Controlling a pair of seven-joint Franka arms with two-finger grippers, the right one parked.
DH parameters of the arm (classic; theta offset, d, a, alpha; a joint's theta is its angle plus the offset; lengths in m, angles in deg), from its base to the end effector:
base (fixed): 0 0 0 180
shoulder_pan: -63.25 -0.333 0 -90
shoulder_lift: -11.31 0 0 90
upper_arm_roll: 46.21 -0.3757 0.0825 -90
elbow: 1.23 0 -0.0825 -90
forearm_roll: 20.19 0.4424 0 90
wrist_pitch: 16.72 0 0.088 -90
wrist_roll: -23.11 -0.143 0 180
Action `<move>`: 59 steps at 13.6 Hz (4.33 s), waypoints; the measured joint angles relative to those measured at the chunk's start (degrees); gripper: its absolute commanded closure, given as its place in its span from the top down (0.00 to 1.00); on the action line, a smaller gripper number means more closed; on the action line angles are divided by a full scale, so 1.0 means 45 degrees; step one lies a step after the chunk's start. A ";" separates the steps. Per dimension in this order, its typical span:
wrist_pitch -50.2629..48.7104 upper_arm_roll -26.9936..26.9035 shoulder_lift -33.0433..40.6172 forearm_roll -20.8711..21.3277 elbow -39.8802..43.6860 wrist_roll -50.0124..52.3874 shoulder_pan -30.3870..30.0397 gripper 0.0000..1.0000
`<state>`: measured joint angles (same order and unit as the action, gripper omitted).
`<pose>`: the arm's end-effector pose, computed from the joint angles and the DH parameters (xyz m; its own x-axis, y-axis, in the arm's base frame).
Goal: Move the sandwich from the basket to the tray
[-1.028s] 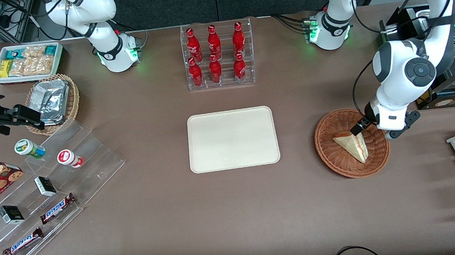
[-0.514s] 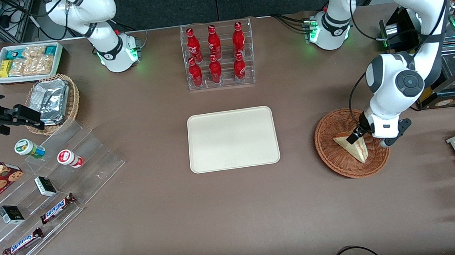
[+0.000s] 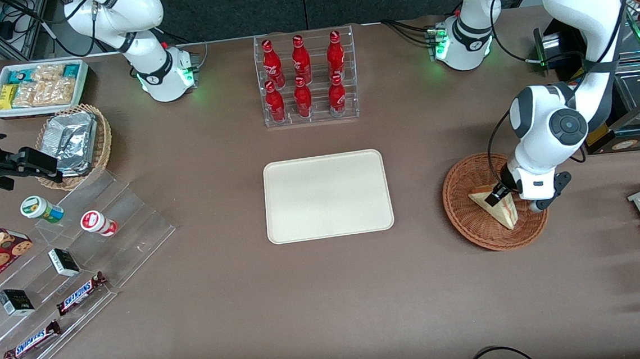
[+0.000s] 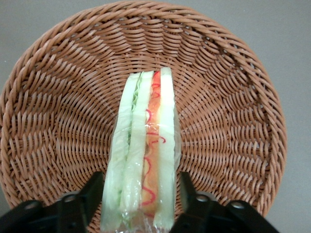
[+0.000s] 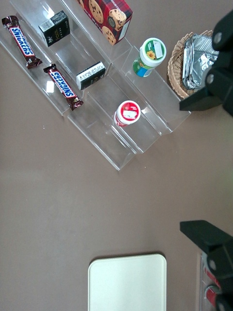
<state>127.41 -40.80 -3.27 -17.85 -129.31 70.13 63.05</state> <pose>0.5976 -0.0545 0.2341 0.7644 0.6445 0.0193 0.6442 -0.7646 0.0191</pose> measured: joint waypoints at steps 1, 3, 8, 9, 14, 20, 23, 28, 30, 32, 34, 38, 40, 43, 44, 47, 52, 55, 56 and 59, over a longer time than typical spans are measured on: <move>0.0001 -0.0001 -0.0005 -0.0001 0.0004 0.0018 0.0000 0.16; -0.0027 -0.0001 0.0005 -0.0002 0.0161 0.0056 -0.0001 0.16; -0.4270 0.0099 0.0190 -0.0001 0.2800 0.0062 0.0080 0.17; -0.5147 0.0199 0.0293 -0.0001 0.3464 0.0062 0.0216 0.21; -0.7517 0.0559 0.0175 -0.0011 0.5704 0.0151 0.2751 0.21; -0.7487 0.0593 -0.2194 0.0003 0.7627 0.0786 0.6392 0.21; -0.7466 0.0561 -0.3847 0.0036 0.9022 0.0997 0.7609 0.21; -0.6345 0.0532 -0.5185 0.0242 0.9870 0.1099 0.8529 0.21; -0.6159 0.0527 -0.5482 0.0371 0.9881 0.1141 0.8760 0.21; -0.5836 0.0526 -0.5781 0.0746 0.9883 0.1208 0.9049 0.21; -0.5723 0.0524 -0.5948 0.0796 0.9885 0.1245 0.9301 0.22; -0.5720 0.0476 -0.5979 0.0796 0.9888 0.1402 0.9374 0.45; -0.5720 0.0448 -0.5980 0.0796 0.9888 0.1559 0.9374 1.00; -0.5720 0.0448 -0.5979 0.0801 0.9932 0.2144 0.9374 1.00; -0.5721 0.0443 -0.5976 0.0801 1.0004 0.2244 0.9373 1.00; -0.6039 0.0323 -0.5722 0.0801 1.0354 0.2383 0.9303 1.00; -0.8522 0.0039 -0.3383 0.0804 1.0680 0.2323 0.7550 1.00; -1.0398 0.0016 -0.1880 0.0804 1.0665 0.1426 0.6021 1.00; -1.0881 0.0011 -0.1583 0.0804 1.0654 0.0984 0.5592 1.00; -1.1799 -0.0005 -0.1055 0.0806 1.0628 -0.0599 0.4287 1.00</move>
<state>74.31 -40.82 -8.02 -14.22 -81.49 67.43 82.34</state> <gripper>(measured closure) 0.000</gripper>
